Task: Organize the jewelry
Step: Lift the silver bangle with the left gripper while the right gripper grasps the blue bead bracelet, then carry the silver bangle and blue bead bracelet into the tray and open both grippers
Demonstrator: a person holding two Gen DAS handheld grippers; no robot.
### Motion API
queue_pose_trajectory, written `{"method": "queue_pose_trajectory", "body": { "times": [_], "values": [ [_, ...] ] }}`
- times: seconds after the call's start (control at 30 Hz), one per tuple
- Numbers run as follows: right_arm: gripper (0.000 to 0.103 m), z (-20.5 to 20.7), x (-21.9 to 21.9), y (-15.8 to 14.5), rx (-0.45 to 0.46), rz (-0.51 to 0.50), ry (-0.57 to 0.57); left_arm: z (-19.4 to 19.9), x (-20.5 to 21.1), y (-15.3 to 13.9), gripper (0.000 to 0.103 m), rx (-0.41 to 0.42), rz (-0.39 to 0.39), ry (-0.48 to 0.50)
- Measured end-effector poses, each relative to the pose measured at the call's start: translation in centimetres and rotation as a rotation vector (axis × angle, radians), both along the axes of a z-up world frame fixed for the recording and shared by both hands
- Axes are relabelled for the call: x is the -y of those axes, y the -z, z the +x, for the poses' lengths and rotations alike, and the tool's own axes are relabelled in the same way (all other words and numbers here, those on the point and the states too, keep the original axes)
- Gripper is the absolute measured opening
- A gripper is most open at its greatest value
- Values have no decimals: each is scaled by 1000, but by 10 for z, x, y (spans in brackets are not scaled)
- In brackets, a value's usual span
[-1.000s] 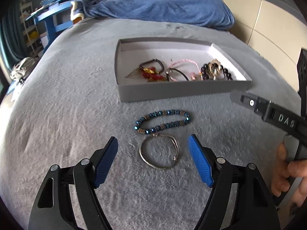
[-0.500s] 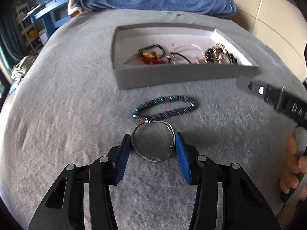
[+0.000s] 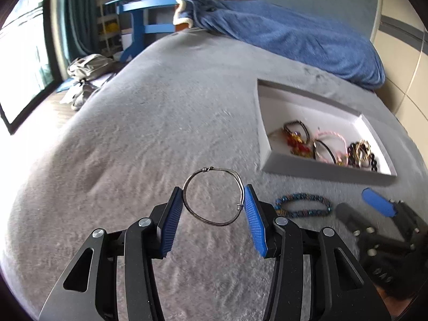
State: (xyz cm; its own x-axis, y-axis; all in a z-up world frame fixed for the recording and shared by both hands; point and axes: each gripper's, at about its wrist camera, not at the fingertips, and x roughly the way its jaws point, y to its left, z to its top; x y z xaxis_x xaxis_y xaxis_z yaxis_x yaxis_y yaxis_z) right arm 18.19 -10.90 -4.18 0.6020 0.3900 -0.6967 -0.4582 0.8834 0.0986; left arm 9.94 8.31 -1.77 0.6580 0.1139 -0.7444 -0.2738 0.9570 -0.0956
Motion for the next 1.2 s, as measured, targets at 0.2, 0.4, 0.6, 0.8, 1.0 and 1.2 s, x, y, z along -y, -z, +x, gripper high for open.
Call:
{"method": "queue_pose_trajectory", "body": {
  "times": [0.2, 0.4, 0.6, 0.8, 1.0, 1.2],
  "values": [
    [58, 18, -17, 9, -45, -2, -4, 8, -3, 1, 48, 1, -11, -8],
    [44, 23, -35, 21, -71, -68, -48, 8, -2, 1, 48, 7, -1, -16],
    [7, 8, -52, 23, -31, -138, -114, 4, -6, 0, 48, 14, 0, -34],
    [7, -5, -38, 11, -35, -63, -127, 1, -8, -6, 48, 52, -11, -38],
    [7, -21, -4, -23, 24, 47, -101, -4, 4, -23, 48, 166, -9, 21],
    [7, -23, 39, -54, 86, 213, -26, -7, 39, -39, 48, 271, 69, 151]
  ]
}}
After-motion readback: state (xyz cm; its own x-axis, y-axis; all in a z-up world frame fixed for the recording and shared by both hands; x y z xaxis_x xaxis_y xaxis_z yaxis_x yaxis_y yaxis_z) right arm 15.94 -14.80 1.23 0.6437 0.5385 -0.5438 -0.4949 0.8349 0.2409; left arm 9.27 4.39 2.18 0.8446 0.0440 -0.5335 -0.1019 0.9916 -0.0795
